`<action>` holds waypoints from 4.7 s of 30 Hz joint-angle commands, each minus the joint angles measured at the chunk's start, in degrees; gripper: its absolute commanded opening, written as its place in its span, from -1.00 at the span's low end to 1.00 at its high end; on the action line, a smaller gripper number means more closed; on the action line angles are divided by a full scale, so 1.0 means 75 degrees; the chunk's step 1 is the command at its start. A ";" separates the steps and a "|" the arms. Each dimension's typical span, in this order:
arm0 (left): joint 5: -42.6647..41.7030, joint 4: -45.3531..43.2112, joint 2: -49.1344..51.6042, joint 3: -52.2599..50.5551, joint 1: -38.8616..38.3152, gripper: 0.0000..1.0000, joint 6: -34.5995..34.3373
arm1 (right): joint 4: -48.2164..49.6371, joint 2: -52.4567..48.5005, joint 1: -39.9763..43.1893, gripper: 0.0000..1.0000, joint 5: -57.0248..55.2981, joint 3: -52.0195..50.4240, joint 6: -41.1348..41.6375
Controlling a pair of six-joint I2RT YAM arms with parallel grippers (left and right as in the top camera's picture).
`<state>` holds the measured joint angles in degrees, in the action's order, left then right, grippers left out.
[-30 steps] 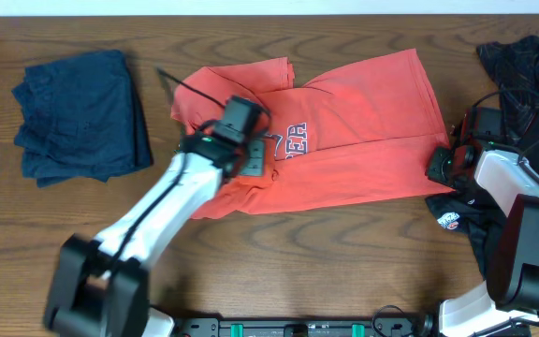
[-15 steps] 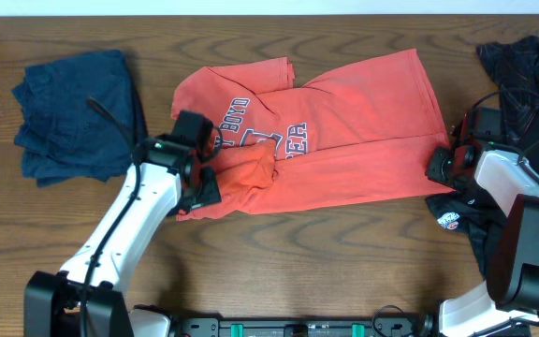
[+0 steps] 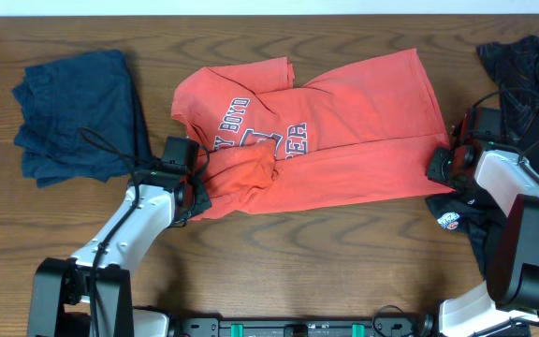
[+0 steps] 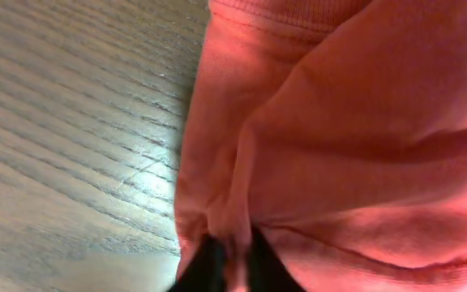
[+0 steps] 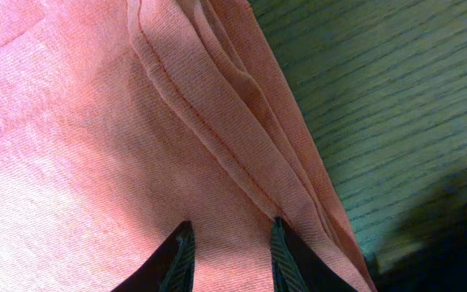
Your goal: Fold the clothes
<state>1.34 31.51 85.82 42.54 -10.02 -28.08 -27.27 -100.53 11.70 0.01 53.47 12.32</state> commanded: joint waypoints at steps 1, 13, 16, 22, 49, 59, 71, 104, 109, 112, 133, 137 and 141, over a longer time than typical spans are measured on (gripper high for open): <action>0.0338 0.0020 0.0029 -0.0058 0.0015 -0.88 0.0624 | -0.0117 0.0003 0.0015 -0.40 -0.0204 -0.0146 -0.0108; 0.3238 0.0571 0.0015 0.0210 0.0498 -0.88 0.0737 | -0.0321 0.0003 0.0017 -0.41 -0.0434 -0.0146 -0.0105; 0.2728 0.0988 0.0015 0.0210 0.0498 -0.88 0.0737 | -0.0449 0.0003 0.0017 -0.41 -0.0437 -0.0146 -0.0061; 0.2626 0.1938 0.0015 0.0210 0.0498 -0.88 0.0737 | -0.1250 0.0003 0.0017 -0.42 -0.0866 -0.0146 0.0758; 0.0026 0.0303 -0.1964 0.1588 0.0498 0.61 0.2066 | -0.1166 0.2084 -0.0009 0.60 0.0752 0.0627 0.0096; -0.1906 -0.0644 0.0659 0.3771 0.0452 0.62 0.3191 | -0.1137 0.2122 -0.0006 0.61 0.1005 0.0627 -0.0055; -0.2081 -0.0571 0.4721 0.7525 -0.0516 0.99 0.5423 | -0.1204 0.2122 -0.0009 0.62 0.1005 0.0627 -0.0055; -0.1020 -0.2384 0.6481 0.8483 -0.1017 -0.76 0.4721 | -0.0653 0.2081 -0.0023 0.46 0.1075 0.0629 -0.0612; -0.0629 -0.1953 0.5511 0.8483 -0.0685 -0.76 0.3605 | -0.0606 0.1545 -0.0093 0.46 0.1265 0.0973 -0.1253; -0.0632 -0.1547 0.5074 0.8483 -0.0568 -0.76 0.3252 | -0.0618 0.0944 -0.0154 0.47 0.1262 0.1591 -0.1384; -0.0632 0.1262 0.4756 0.8475 -0.0560 -0.77 0.3241 | 0.1166 -0.4019 -0.0629 0.59 0.1204 0.5869 -0.1559; -0.0632 0.1343 0.4756 0.8475 -0.0560 -0.78 0.3241 | 0.1679 -0.4398 -0.0664 0.53 0.1207 0.5869 -0.1422; -0.0632 0.1341 0.4756 0.8475 -0.0560 -0.78 0.3241 | 0.1955 -0.4695 -0.0755 0.38 0.1201 0.5869 -0.1422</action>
<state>-4.03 41.36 121.25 105.97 -14.31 -3.20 -13.32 -133.69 7.18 9.02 96.25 1.23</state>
